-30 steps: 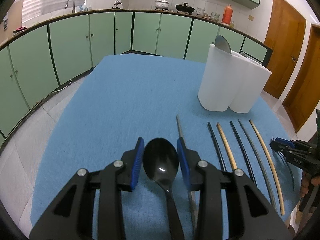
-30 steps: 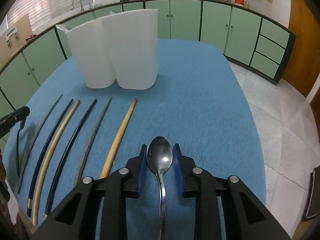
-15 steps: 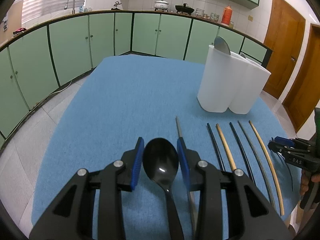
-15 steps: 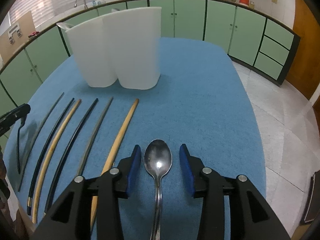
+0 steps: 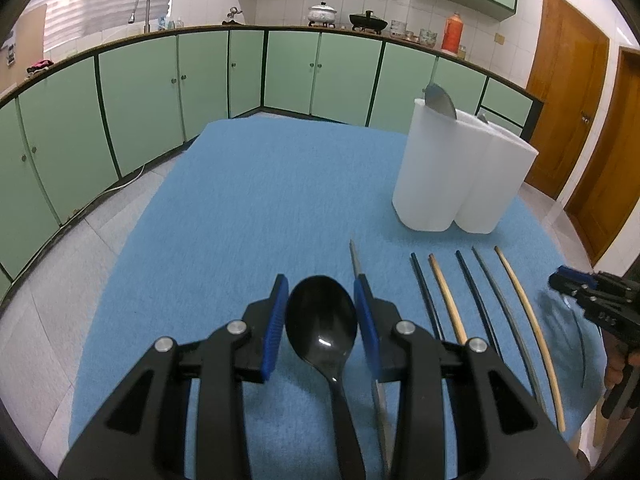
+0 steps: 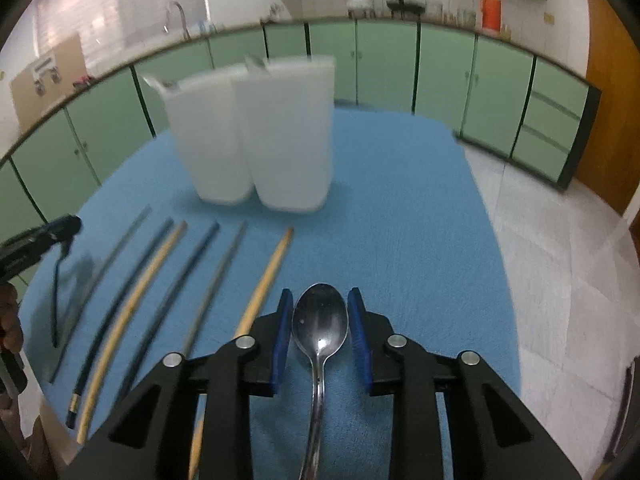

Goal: Organize utensils
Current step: 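Carry both spoons over the white holder and lower them in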

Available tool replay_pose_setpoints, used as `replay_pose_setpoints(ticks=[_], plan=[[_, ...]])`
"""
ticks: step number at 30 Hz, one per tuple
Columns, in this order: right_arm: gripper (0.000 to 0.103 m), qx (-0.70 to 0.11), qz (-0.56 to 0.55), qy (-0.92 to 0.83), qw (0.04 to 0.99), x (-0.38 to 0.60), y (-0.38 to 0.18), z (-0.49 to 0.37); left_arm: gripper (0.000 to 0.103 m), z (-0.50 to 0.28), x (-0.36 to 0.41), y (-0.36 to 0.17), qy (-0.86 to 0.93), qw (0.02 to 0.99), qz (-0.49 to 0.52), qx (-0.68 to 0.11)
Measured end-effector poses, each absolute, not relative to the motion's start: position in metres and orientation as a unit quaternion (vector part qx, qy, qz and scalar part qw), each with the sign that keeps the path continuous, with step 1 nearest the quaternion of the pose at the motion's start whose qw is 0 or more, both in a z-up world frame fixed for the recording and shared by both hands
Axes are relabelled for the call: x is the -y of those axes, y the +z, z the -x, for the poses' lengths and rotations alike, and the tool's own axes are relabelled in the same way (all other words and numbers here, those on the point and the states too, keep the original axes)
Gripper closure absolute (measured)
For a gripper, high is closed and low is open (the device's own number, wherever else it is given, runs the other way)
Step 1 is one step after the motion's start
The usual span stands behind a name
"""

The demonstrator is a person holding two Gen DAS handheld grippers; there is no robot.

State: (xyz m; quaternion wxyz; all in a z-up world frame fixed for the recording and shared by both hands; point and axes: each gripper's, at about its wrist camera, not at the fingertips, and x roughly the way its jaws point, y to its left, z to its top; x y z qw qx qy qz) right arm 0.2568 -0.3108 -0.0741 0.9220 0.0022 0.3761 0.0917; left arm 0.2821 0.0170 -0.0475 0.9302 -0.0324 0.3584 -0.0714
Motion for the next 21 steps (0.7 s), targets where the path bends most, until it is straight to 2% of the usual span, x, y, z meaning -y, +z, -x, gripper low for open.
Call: replay_pose_setpoints(ticks=[13,21], plan=[[0.075,-0.245,-0.005,0.075,0.967,0.313,-0.022,-0.224,0.070,-0.271,-0.008,-0.015,-0.082,0.951,0.028,-0.297],[0.075,-0.165,-0.009,0.068,0.984,0.315,0.019,-0.224,0.070,-0.279,0.009,0.027,-0.103,0.968,0.027,-0.226]])
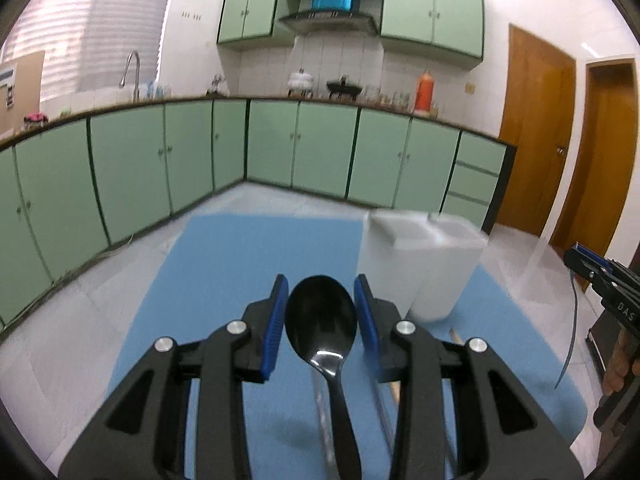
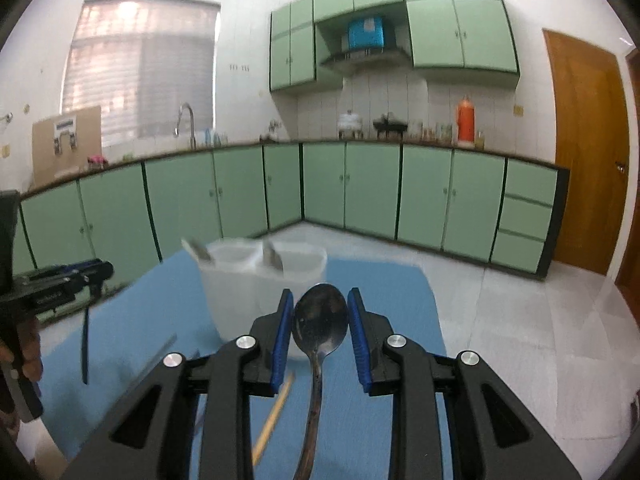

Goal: Organize utensils
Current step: 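Carry both spoons over the white holder and lower them in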

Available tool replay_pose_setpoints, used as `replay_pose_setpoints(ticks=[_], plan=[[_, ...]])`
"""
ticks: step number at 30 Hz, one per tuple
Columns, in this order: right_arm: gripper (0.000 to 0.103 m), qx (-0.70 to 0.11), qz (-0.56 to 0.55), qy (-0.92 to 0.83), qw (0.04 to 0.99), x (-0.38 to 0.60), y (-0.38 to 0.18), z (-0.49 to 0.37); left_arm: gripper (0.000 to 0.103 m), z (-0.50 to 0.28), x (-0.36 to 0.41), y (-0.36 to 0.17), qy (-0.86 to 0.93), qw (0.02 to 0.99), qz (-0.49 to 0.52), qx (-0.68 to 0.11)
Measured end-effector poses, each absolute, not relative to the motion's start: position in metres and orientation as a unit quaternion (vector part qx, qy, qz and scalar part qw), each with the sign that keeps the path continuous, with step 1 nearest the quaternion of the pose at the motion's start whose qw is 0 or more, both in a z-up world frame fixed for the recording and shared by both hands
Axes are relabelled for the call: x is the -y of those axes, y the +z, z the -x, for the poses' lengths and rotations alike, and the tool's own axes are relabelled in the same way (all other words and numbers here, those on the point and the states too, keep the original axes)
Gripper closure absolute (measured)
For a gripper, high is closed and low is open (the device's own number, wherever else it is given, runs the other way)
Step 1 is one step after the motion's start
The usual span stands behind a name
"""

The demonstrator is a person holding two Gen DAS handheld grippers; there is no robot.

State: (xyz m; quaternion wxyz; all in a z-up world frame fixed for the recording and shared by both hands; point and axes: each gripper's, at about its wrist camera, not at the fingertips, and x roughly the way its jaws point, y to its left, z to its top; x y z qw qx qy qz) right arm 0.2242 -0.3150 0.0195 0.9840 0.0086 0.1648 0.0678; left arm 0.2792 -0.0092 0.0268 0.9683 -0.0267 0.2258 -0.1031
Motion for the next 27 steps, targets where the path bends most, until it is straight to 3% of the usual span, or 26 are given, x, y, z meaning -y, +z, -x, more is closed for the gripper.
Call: replay_pose_setpoints(ticks=[15,27], plan=[[0.075,-0.025,-0.015,0.081,0.996,0.304,0.087,-0.286,0.070,-0.332,0.078,0.113,-0.151,0.987,0.016,-0.048],[0.076,-0.015,-0.038,0.078,0.996,0.304,0.072,-0.366,0.070,-0.404,0.110,0.086,-0.167,0.985,0.033,-0.036]])
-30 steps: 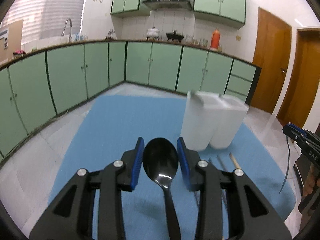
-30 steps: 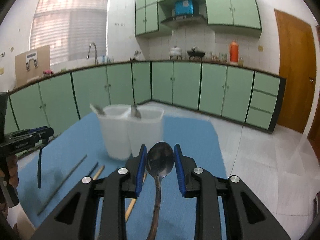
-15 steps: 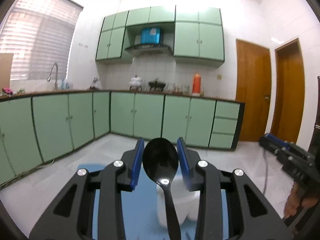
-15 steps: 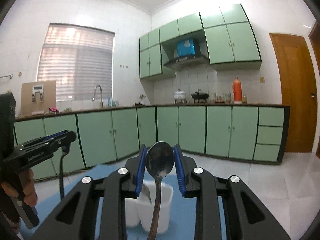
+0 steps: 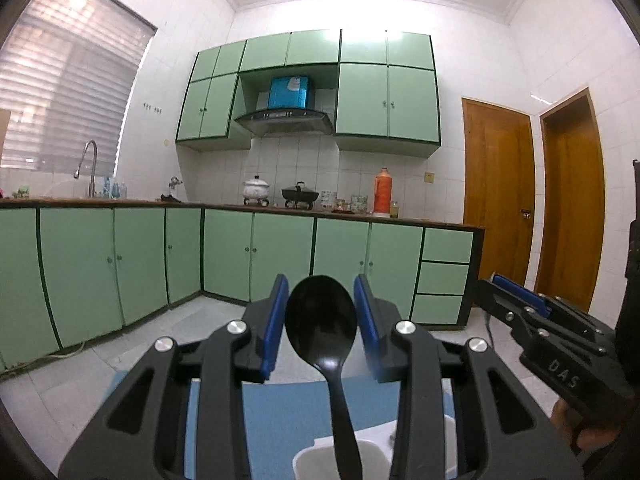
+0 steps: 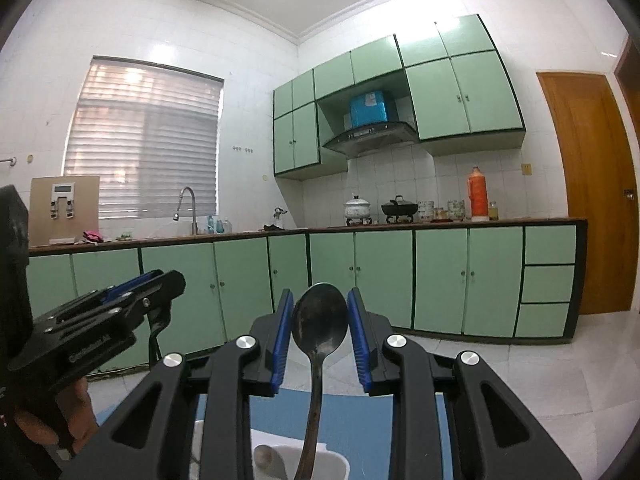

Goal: Organize utensils
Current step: 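Carry both spoons over the white holder and lower them in, then open both tools and withdraw them from the holder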

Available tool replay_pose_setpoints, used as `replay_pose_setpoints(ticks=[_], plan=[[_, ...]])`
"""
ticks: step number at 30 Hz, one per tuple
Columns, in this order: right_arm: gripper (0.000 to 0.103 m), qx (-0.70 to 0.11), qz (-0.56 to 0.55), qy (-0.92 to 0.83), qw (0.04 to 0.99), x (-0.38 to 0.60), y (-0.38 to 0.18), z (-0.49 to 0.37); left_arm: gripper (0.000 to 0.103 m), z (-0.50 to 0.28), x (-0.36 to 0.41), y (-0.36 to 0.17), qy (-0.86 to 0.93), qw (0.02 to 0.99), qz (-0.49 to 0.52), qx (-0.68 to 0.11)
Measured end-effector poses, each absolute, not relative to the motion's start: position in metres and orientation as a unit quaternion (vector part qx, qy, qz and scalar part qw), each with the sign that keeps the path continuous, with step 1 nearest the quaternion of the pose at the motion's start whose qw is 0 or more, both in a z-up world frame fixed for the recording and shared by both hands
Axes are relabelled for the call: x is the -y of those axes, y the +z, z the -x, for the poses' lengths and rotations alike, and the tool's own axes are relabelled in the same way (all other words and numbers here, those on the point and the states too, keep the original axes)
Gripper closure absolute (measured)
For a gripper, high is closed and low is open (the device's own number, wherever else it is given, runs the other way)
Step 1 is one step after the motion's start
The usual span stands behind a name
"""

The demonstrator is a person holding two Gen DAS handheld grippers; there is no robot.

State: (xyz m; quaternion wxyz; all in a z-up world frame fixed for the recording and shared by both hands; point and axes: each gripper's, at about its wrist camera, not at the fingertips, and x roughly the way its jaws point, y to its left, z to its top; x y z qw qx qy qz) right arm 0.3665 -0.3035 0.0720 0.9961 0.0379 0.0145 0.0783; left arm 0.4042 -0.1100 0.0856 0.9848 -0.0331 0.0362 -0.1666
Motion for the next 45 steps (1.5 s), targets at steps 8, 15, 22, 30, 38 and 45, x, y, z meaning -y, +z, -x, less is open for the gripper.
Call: replay_pose_setpoints(ticks=[8,15,22,30,38,45], plan=[[0.076,-0.030,-0.033,0.075,0.996,0.296,0.043,-0.385,0.070,-0.415,0.111,0.055,-0.167,0.984,0.030,-0.053],[0.075,-0.059,-0.037,0.082,0.994,0.292,0.022,-0.382,0.070,-0.415,0.107,0.036,-0.168,0.983,0.021,-0.073],[0.075,-0.100,-0.055,0.098,0.989,0.293,0.003,-0.382,0.069,-0.418,0.104,0.020,-0.167,0.980,0.015,-0.104],[0.066,-0.108,-0.066,0.102,0.987,0.299,0.003,-0.372,0.047,-0.412,0.088,0.023,-0.163,0.980,0.034,-0.112],[0.032,-0.088,-0.096,0.089,0.987,0.321,0.024,-0.336,0.021,-0.385,0.063,0.049,-0.145,0.983,0.047,-0.106],[0.014,-0.069,-0.103,0.044,0.991,0.337,0.031,-0.276,0.009,-0.330,0.026,0.062,-0.109,0.987,0.061,-0.106]])
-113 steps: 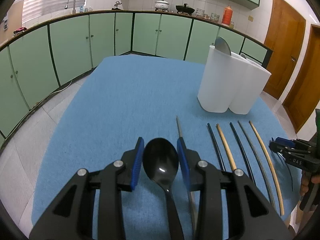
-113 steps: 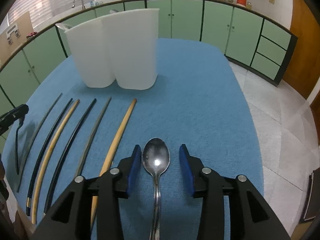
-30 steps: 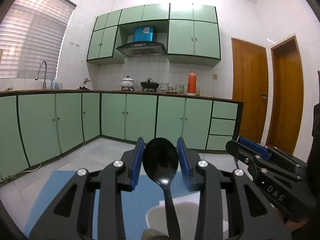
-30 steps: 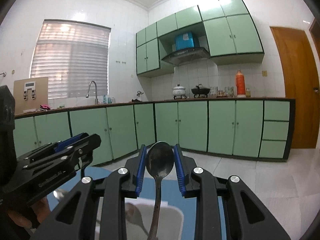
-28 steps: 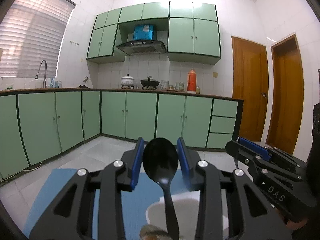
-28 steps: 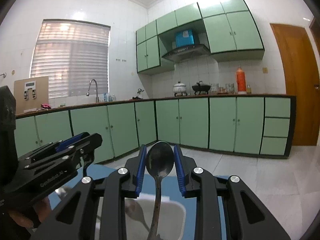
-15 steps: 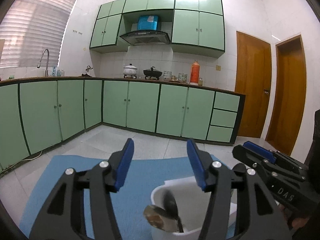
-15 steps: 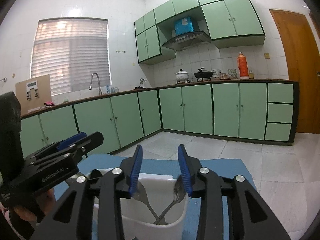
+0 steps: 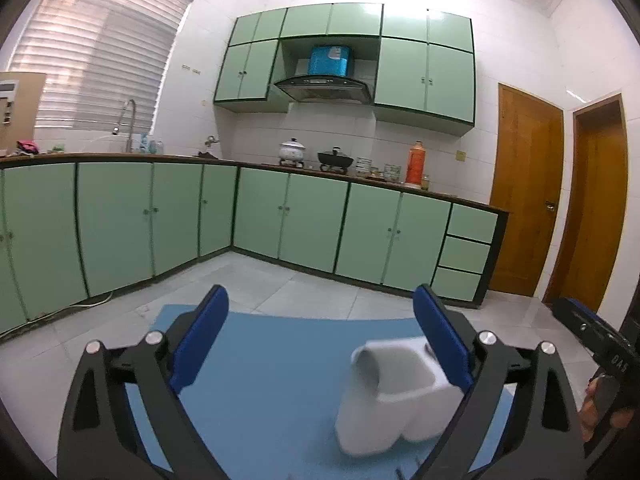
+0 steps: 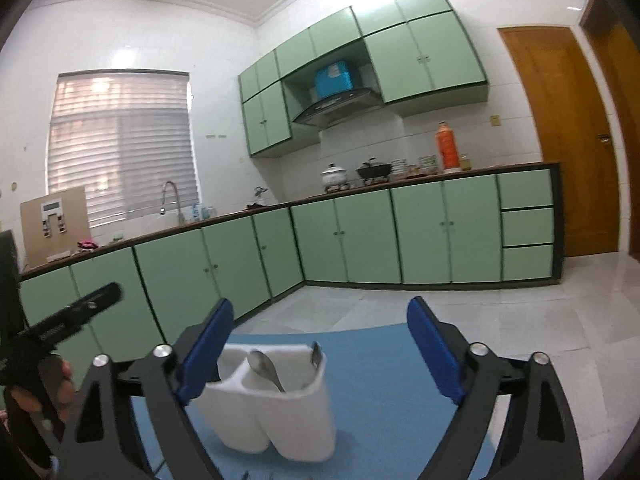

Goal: Organize utensils
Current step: 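Open both tools and withdraw them from the holder, then move both tools toward the chopsticks and position the left tool over the grey chopstick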

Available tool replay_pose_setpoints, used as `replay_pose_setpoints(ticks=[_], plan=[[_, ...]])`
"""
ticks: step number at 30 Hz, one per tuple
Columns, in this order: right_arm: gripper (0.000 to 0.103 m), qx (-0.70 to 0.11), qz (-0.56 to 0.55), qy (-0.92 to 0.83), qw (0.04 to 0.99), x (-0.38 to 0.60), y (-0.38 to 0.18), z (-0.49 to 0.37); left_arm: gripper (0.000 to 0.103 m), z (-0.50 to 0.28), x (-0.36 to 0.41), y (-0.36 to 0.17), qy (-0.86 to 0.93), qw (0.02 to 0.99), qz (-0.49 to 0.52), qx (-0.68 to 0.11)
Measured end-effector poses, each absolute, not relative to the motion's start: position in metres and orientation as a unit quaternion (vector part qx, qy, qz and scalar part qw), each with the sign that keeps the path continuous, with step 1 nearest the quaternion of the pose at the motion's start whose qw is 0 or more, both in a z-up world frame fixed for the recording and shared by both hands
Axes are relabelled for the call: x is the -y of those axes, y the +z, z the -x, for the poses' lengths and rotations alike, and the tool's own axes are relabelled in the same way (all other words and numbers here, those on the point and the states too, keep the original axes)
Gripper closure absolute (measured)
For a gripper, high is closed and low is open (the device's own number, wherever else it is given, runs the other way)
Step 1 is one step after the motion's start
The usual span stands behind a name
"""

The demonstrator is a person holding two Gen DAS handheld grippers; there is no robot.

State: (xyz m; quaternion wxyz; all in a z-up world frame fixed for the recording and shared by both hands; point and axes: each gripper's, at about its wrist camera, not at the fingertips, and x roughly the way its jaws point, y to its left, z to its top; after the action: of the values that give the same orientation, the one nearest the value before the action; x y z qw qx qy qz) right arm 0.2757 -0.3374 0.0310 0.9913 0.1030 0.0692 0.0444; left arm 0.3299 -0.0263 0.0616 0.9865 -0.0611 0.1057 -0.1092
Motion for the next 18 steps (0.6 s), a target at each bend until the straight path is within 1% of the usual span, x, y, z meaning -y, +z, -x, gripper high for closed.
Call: replay_pose_setpoints(ticks=[2,4,7,13,18], plan=[[0.008,-0.068,-0.104,0.030,0.992,0.340,0.027,-0.253,0.007,-0.312,0.020,0.060,-0.101,0.987,0.057,-0.108],[0.006,-0.070,-0.105,0.015,0.992,0.341,0.023,-0.236,0.005,-0.291,0.013,0.054,-0.098,0.987,0.054,-0.116],[0.006,-0.080,-0.103,0.005,0.991,0.340,0.014,-0.211,0.005,-0.266,0.008,0.043,-0.092,0.986,0.043,-0.131],[0.006,-0.105,-0.098,-0.011,0.990,0.330,-0.011,-0.166,0.005,-0.210,0.000,0.002,-0.071,0.984,0.010,-0.161],[0.006,-0.117,-0.101,-0.020,0.988,0.310,-0.048,-0.129,0.005,-0.173,-0.005,-0.029,-0.048,0.985,0.003,-0.168]])
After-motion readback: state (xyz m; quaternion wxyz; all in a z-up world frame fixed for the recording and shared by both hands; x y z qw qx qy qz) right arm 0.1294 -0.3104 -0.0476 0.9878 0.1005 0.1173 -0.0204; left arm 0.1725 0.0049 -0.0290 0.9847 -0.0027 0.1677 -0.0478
